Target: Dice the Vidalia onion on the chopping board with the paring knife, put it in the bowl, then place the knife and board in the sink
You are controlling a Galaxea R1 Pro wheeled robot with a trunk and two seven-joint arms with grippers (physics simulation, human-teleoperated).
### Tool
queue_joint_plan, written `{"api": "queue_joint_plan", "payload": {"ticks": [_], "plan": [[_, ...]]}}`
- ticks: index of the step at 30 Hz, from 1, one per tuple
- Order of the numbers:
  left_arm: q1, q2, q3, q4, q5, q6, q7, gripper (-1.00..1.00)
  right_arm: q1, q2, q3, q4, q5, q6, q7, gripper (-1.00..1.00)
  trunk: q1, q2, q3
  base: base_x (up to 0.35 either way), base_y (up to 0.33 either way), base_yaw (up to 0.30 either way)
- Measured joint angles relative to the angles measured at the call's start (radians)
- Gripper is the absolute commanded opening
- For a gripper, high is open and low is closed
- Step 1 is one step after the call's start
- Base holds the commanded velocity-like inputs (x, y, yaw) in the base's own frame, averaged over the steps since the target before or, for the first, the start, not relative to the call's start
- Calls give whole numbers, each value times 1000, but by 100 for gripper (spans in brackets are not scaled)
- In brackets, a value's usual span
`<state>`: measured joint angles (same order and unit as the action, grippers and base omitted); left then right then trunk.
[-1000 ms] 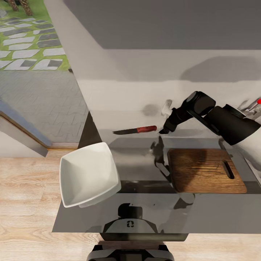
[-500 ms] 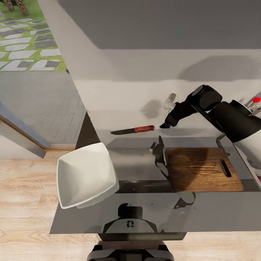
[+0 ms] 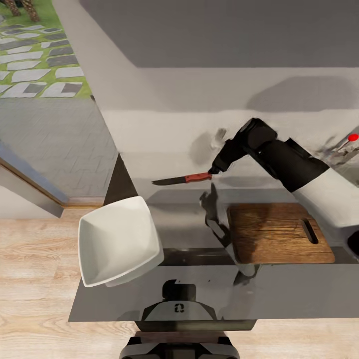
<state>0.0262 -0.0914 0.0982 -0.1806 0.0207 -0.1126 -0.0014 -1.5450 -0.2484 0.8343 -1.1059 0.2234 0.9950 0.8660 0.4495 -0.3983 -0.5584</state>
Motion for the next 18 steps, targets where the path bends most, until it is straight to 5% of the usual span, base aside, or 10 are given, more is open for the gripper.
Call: {"api": "queue_joint_plan", "payload": {"ticks": [4,8,14,18], "plan": [[0,0,1,0,0,0,0,100,-8,95,-45,130,109,-30,-2,100,0,0,0,0,0,0],[0,0,1,0,0,0,0,100,-62,145,-130,198,183,-56,-2,100,0,0,0,0,0,0],[0,0,1,1,0,0,0,100,-121,164,-172,266,199,-60,-2,100,0,0,0,0,0,0],[0,-3,1,2,0,0,0,100,-126,205,-171,302,199,-71,43,100,0,0,0,0,0,0]]}}
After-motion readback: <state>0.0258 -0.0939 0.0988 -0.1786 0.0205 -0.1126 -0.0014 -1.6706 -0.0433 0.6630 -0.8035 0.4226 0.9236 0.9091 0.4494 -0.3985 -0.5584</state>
